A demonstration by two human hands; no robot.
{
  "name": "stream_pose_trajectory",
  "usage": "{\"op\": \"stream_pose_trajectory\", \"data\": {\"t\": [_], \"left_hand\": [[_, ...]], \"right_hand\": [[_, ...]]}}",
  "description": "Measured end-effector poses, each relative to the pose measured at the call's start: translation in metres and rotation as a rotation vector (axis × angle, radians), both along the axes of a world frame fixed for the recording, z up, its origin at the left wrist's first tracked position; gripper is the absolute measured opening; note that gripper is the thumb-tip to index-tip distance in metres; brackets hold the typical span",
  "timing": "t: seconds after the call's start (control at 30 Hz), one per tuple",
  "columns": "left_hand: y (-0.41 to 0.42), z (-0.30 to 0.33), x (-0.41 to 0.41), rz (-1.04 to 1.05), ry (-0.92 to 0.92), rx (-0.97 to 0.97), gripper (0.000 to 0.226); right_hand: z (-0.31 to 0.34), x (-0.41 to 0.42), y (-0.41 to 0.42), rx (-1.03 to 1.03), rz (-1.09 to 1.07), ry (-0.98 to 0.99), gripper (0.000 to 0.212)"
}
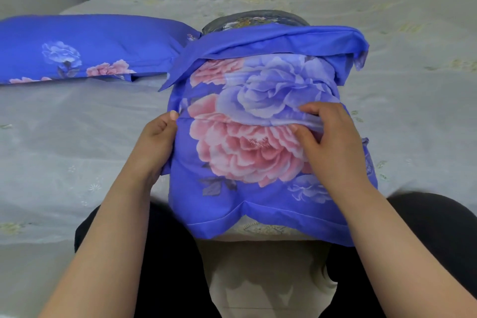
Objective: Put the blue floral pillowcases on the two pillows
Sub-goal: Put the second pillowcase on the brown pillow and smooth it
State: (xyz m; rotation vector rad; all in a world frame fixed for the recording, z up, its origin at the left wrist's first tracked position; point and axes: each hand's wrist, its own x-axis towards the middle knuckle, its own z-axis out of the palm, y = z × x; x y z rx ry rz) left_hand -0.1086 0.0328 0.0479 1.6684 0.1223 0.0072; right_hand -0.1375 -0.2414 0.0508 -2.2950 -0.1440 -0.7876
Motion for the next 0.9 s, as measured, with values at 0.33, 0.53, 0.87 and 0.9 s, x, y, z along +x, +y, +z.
{"op": "stream_pose_trajectory", "data": {"t": [0.33, 0.53, 0.87, 0.9], "left_hand": [[0.009, 0.004, -0.010, 0.112, -0.399, 0.067, 0.029], [-0.009, 0.013, -0.001, -0.080, -0.122, -0.029, 0.042], [0.012, 0.018, -0.001, -0.022, -0.199, 0.272, 0.022], [0.008, 0.019, -0.001, 0.086, -0.234, 0.316, 0.024]], "right_hand": [[0.002, 0.000, 0.002, -0.043, -0.041, 0.000, 0.023], [0.005, 0.000, 0.001, -0.062, -0.096, -0.010, 0.013], [0.011, 0.002, -0.021, -0.066, -0.063, 0.168, 0.024], [0.009, 0.001, -0.026, -0.099, -0.124, 0.180, 0.025]]}}
